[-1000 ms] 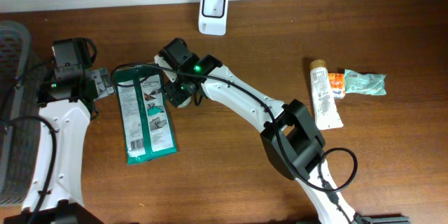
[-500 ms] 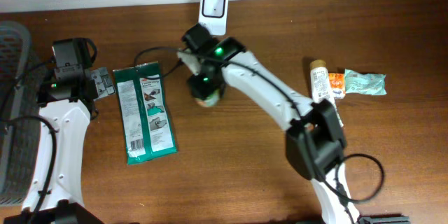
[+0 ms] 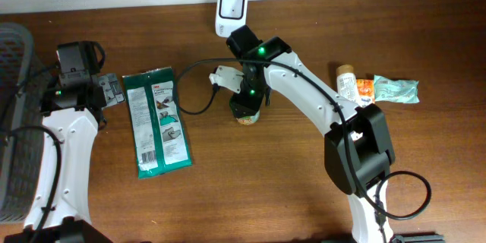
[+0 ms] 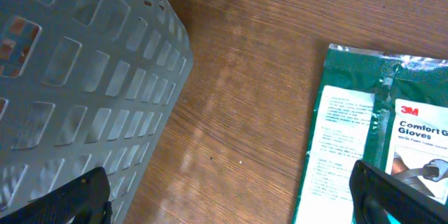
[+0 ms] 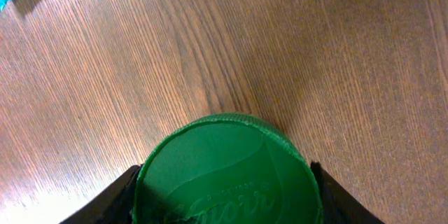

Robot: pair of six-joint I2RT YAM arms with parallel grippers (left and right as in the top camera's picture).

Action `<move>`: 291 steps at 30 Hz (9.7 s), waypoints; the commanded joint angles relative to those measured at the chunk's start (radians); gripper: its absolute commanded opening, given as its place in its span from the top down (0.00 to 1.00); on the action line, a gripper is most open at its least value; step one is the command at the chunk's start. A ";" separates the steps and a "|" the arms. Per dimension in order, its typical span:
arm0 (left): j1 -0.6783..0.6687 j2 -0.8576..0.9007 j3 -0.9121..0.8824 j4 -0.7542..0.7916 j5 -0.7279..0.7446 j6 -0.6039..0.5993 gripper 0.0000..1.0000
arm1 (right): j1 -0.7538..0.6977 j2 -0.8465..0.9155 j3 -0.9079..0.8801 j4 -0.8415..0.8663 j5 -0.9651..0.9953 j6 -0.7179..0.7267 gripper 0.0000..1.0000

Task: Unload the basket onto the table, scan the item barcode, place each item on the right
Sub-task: 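Lift the green-lidded jar and hold it under the scanner, then tilt the green jar up toward the scanner face with the right gripper, then carry the jar right and set it down near the tube, release, then reach the right gripper to the green gloves bag and grasp it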

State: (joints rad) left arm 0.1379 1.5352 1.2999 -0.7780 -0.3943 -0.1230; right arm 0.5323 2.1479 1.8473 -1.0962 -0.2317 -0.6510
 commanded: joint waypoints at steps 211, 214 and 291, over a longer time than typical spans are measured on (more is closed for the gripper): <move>0.003 -0.004 0.008 -0.001 -0.014 0.009 0.01 | -0.109 0.067 0.212 1.054 0.449 -0.245 0.53; 0.003 -0.004 0.008 -0.001 -0.014 0.009 0.01 | -0.127 -0.066 0.212 0.890 0.449 -0.016 0.53; 0.003 -0.004 0.008 -0.001 -0.014 0.009 0.01 | 0.153 0.232 0.148 0.356 -0.177 1.124 0.43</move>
State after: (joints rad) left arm 0.1379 1.5352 1.2999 -0.7807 -0.3943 -0.1230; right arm 0.6659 2.3394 1.9869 -0.7620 -0.4026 0.4232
